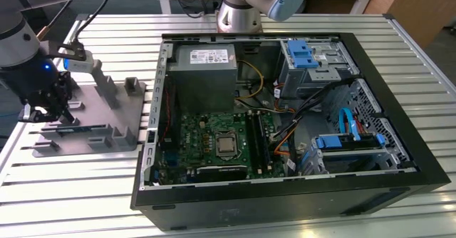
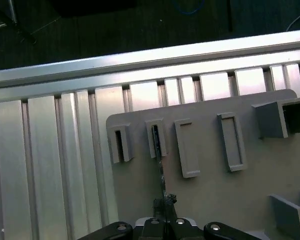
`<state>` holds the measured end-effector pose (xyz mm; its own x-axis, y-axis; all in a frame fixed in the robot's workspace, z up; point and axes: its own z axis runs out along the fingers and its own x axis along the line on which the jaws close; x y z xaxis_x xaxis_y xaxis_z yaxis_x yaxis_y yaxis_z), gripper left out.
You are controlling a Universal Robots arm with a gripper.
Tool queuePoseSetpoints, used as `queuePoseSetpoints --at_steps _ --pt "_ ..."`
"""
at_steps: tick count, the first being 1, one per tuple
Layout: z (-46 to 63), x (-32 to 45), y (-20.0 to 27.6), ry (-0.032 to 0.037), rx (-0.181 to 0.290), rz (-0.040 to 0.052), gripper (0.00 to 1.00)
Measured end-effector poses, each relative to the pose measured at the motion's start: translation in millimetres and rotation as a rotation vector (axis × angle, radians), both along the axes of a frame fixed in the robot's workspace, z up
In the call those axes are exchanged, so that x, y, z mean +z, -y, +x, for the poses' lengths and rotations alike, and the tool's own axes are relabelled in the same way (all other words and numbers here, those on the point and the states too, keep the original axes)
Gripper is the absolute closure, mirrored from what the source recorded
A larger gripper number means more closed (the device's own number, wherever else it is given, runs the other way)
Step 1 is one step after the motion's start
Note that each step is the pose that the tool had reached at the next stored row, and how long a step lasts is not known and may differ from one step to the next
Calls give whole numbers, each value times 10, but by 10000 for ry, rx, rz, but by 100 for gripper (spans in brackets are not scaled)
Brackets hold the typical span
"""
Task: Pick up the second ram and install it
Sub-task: 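Pick up the second ram and move it above second insertion slot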
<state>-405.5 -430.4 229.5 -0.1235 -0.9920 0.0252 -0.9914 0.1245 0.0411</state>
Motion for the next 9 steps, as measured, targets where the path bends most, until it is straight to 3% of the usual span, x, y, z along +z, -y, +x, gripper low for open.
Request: queuePoseSetpoints --at_steps 4,5,7,8,9 --pt "0 0 0 -1 532 29 90" --pt "-1 -2 -1 4 590 129 90" --pt "0 -2 0 11 679 429 90" --pt "0 -3 0 15 726 533 90" --pt "0 -3 -1 14 750 564 90"
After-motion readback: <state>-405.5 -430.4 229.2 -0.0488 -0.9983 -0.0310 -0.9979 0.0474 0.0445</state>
